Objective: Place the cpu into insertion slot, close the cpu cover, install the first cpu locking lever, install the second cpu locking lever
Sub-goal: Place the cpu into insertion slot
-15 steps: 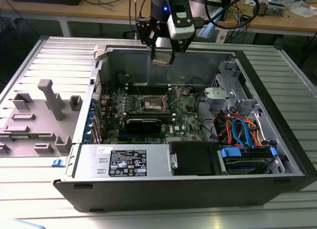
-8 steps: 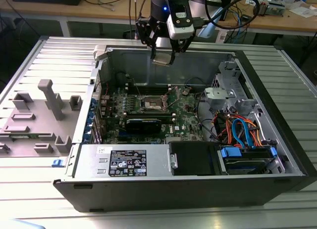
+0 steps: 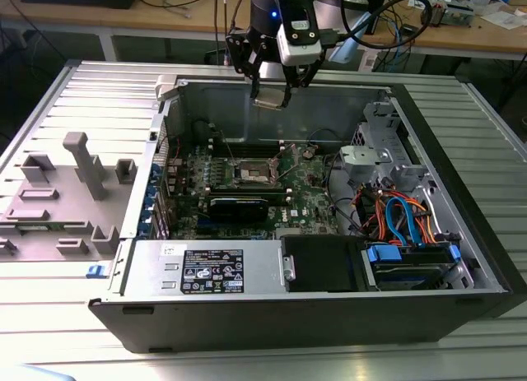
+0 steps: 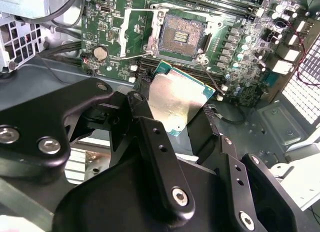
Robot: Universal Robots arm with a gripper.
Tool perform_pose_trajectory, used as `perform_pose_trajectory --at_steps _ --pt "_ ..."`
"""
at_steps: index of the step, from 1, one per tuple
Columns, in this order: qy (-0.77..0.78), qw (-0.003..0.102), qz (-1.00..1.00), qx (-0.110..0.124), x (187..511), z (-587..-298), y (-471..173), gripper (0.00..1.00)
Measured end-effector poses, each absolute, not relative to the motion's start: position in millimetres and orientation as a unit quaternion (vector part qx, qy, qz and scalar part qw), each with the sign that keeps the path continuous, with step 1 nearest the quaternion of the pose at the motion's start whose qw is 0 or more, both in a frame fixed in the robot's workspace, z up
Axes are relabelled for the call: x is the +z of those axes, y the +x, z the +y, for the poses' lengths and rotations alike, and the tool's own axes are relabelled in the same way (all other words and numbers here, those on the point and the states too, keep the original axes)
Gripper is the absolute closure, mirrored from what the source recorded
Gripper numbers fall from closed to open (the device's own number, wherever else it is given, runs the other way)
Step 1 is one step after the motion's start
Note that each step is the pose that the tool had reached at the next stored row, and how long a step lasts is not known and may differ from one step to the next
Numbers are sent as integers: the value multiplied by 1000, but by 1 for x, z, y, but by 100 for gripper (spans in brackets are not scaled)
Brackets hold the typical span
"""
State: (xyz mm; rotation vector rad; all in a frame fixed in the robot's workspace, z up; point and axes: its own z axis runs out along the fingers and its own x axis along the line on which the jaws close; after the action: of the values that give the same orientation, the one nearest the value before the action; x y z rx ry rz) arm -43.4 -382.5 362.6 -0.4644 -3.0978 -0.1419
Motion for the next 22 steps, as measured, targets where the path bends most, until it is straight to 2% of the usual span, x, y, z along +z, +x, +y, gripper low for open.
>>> perform_pose_trajectory --at_steps 22 --pt "-174 2 -984 -45 362 -382 -43 45"
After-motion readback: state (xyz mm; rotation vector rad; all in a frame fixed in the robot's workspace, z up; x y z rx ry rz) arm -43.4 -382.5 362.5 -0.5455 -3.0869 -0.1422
